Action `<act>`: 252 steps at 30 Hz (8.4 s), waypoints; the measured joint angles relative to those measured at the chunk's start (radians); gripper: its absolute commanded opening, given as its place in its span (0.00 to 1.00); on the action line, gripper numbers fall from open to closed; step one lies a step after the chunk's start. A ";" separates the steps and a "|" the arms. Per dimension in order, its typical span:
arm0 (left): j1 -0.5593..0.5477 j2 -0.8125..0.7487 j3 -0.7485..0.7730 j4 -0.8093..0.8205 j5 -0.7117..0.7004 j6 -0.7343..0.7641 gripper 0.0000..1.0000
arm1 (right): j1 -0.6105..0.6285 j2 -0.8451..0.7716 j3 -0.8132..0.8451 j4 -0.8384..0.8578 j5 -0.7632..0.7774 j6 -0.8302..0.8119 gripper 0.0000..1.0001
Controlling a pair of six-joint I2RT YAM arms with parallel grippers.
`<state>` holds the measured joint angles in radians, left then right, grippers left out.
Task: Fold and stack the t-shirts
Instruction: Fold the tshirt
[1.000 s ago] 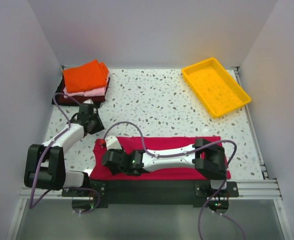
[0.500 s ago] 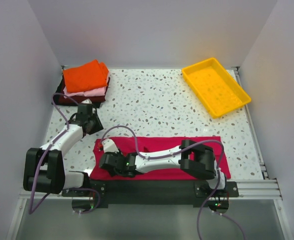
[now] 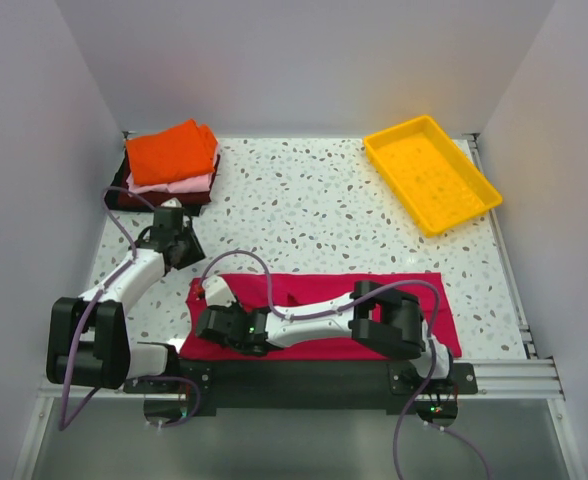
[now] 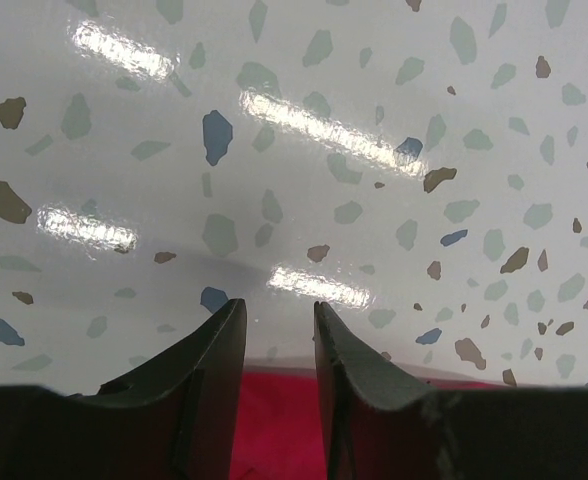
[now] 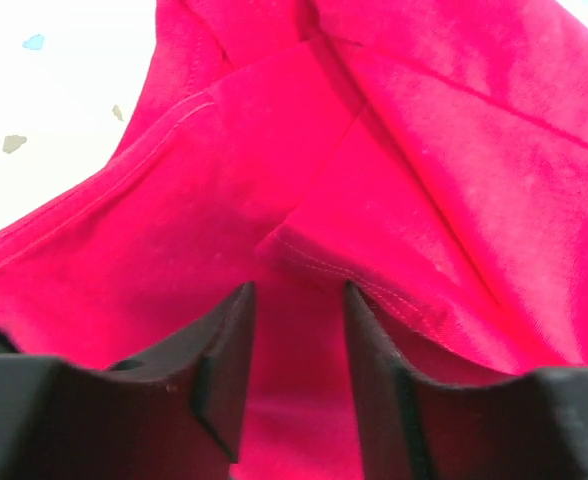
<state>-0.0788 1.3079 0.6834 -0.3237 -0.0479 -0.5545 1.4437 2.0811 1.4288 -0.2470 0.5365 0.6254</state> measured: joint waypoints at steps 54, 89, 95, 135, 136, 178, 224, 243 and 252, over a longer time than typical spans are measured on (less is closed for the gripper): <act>0.006 -0.007 0.000 0.000 0.019 0.002 0.39 | -0.016 0.044 0.060 0.019 0.030 -0.043 0.51; 0.007 -0.001 -0.002 0.000 0.041 0.017 0.38 | -0.063 0.025 0.028 0.024 0.035 -0.023 0.27; 0.007 -0.012 -0.028 0.000 0.064 0.017 0.38 | -0.063 0.021 0.011 0.027 0.019 -0.024 0.34; 0.007 -0.029 -0.050 -0.003 0.076 0.017 0.37 | -0.064 0.020 0.009 0.062 0.033 -0.024 0.30; 0.007 -0.029 -0.051 -0.002 0.076 0.017 0.37 | -0.064 0.020 0.009 0.062 0.034 -0.024 0.30; 0.007 -0.051 -0.053 -0.012 0.092 0.017 0.37 | -0.064 -0.049 0.007 0.074 0.039 -0.039 0.00; 0.007 -0.073 -0.053 -0.038 0.085 0.017 0.37 | 0.030 -0.159 -0.066 -0.045 -0.167 -0.030 0.00; 0.007 -0.203 -0.046 -0.079 0.037 0.017 0.36 | -0.005 -0.291 -0.129 -0.105 -0.123 -0.024 0.75; -0.020 -0.375 -0.040 -0.152 0.000 0.005 0.33 | -0.235 -0.550 -0.346 -0.073 -0.126 -0.029 0.79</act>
<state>-0.0986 0.9329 0.6434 -0.4755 -0.0483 -0.5499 1.2087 1.5311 1.0828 -0.3199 0.4110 0.5968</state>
